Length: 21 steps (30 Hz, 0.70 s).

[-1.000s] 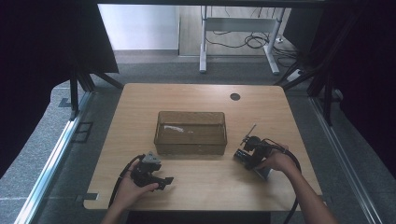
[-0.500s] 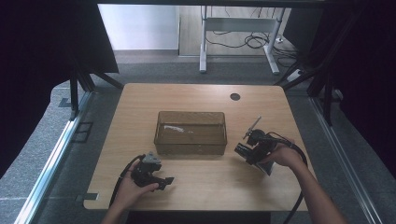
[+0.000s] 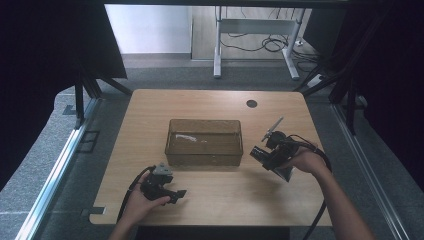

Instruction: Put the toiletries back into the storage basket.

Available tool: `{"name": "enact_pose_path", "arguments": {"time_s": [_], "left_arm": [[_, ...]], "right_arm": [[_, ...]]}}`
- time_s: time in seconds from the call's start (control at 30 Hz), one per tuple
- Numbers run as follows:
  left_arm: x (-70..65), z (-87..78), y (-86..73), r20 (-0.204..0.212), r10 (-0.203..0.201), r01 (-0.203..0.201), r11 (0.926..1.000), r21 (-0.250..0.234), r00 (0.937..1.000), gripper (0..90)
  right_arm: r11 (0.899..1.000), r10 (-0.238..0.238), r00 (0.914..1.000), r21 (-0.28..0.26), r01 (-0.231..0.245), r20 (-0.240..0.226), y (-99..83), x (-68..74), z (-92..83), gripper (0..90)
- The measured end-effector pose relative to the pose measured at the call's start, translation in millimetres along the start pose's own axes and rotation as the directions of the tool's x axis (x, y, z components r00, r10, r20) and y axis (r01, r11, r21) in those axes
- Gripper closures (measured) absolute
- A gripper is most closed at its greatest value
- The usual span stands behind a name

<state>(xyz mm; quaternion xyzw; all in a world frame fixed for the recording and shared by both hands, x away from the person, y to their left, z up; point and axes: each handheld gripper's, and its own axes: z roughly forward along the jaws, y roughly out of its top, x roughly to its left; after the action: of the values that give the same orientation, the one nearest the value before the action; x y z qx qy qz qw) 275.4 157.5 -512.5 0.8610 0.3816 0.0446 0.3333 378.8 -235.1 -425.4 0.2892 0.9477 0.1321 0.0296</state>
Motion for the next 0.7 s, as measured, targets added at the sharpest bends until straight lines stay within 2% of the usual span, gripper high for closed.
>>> {"name": "enact_pose_path", "arguments": {"time_s": [0.27,0.5,0.53,0.67,0.7], "left_arm": [[-0.9,-0.3,0.2,0.003,0.0,0.0,1.0,-0.001,1.0,24.5],[-0.4,-1.3,0.1,0.001,0.0,0.0,1.0,0.0,1.0,24.6],[-0.5,-0.7,0.1,0.001,-0.002,0.002,1.0,-0.003,1.0,24.6],[-0.9,0.3,0.1,0.0,0.0,0.0,1.0,-0.003,1.0,24.6],[-1.0,0.4,0.2,0.0,0.001,-0.001,1.0,-0.003,1.0,24.5]], "right_arm": [[0.999,-0.009,0.9999,-0.039,0.01,0.014,18.1,-0.3,-18.9,44.7],[0.998,-0.034,0.9994,-0.053,0.034,0.006,31.4,2.0,-24.3,44.7],[0.998,-0.044,0.999,-0.056,0.043,-0.011,36.2,1.6,-25.9,44.7],[0.997,-0.048,0.9988,-0.064,0.047,-0.013,43.8,1.2,-29.4,44.7],[0.996,-0.057,0.9984,-0.065,0.057,-0.002,50.9,1.4,-32.0,44.8]]}}
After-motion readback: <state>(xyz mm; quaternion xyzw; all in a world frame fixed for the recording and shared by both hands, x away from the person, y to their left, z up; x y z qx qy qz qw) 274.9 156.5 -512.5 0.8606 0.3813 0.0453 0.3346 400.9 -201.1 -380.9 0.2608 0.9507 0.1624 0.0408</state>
